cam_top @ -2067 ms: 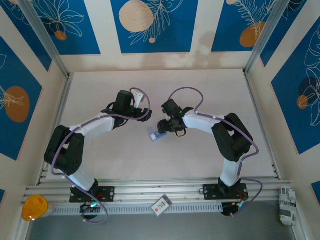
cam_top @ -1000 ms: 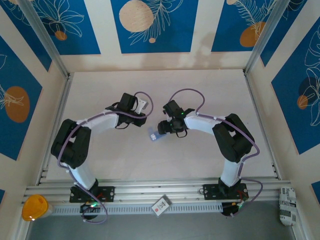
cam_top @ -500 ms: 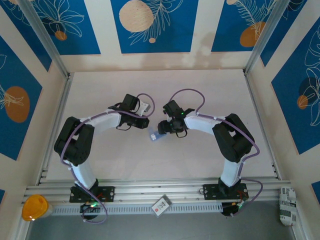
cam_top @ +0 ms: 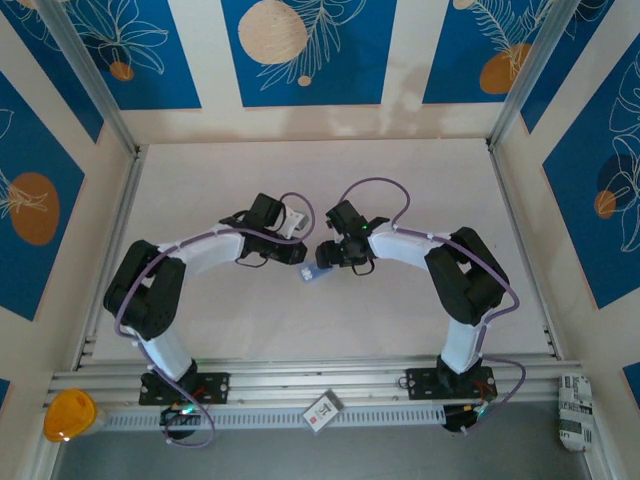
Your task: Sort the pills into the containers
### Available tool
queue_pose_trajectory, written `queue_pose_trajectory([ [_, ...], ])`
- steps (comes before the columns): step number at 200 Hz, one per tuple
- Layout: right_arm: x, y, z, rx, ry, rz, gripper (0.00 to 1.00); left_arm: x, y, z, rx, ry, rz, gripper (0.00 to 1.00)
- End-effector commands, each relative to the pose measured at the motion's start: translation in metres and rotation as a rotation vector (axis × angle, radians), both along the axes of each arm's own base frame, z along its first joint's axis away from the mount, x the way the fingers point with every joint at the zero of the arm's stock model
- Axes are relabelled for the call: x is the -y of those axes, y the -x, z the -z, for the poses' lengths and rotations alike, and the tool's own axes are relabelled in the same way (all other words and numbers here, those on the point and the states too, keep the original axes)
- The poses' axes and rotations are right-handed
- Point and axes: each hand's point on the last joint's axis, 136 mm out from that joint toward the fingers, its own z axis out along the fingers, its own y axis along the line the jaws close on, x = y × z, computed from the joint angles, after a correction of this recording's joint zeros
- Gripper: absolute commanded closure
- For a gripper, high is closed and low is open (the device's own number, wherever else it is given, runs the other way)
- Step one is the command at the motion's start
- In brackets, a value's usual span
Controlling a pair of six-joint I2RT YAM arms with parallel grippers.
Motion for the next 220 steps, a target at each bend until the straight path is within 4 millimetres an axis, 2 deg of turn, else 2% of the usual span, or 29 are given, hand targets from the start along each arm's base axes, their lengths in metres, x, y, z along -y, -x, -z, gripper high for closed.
queue_pose_trajectory([
  [1,0.006,0.017,0.013,-0.062,0.035,-0.004,0.33,0.007,0.016,-0.005,-0.025,0.03,0.029,0.87],
  [151,0.005,0.017,0.012,-0.064,0.035,-0.001,0.34,0.015,0.047,0.028,-0.111,0.003,0.059,0.88],
  [220,0.005,0.016,0.011,-0.059,0.034,-0.003,0.34,0.016,0.05,0.041,-0.123,-0.025,0.063,0.89],
])
